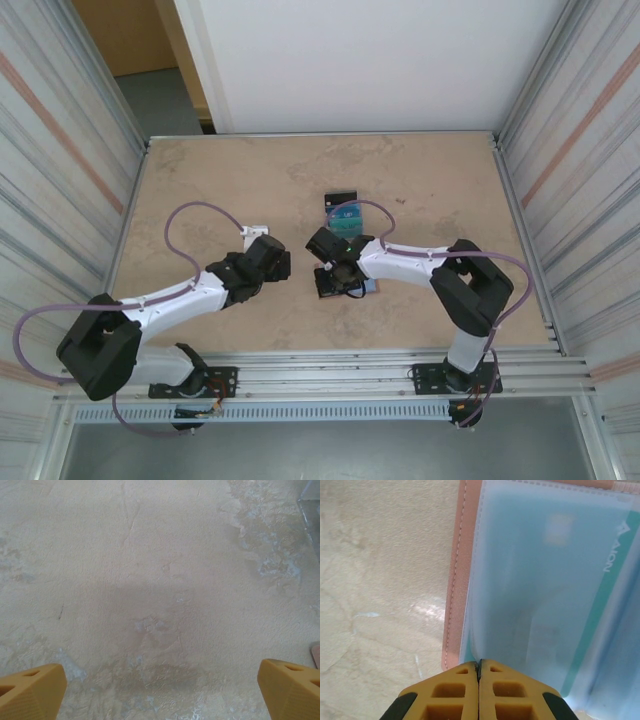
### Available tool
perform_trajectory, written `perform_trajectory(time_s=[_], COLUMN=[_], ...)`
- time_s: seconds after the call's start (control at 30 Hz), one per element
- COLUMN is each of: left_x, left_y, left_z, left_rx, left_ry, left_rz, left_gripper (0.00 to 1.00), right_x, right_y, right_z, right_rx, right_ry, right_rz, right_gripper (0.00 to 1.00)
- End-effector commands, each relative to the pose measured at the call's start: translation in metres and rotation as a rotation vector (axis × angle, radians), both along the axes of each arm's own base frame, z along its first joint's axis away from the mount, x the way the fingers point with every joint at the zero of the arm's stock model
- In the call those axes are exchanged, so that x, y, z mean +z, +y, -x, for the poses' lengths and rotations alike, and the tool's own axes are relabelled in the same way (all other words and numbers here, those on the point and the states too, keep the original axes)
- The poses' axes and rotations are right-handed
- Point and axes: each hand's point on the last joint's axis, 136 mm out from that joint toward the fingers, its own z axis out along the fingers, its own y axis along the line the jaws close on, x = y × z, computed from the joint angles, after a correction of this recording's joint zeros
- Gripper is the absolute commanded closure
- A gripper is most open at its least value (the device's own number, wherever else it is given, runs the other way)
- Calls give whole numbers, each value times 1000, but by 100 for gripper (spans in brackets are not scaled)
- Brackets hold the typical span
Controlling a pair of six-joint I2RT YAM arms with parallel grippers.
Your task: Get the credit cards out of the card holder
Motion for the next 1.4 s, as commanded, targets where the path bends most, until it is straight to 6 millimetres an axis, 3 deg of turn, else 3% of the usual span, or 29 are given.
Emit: perform_trajectory(time_s=[0.0, 0.3, 0.87, 1.37], left_x=[14, 19, 14, 0], left_y=[-3, -14, -62, -95], left_z=[-3, -2, 0, 5], left_rx=[-9, -38, -115, -168], left_ry=[-33, -43, -30, 10], left_rz=[6, 3, -21, -49], left_gripper=[1, 1, 1, 1], right_x=[17, 24, 38, 30], right_y=[3, -9, -41, -74], right_z=[0, -6, -14, -16], right_rx=[2, -43, -143, -205], right_ry=[-13, -20, -43, -30], right_rz=[-59, -82, -177, -216], right_gripper=[94, 94, 94, 93])
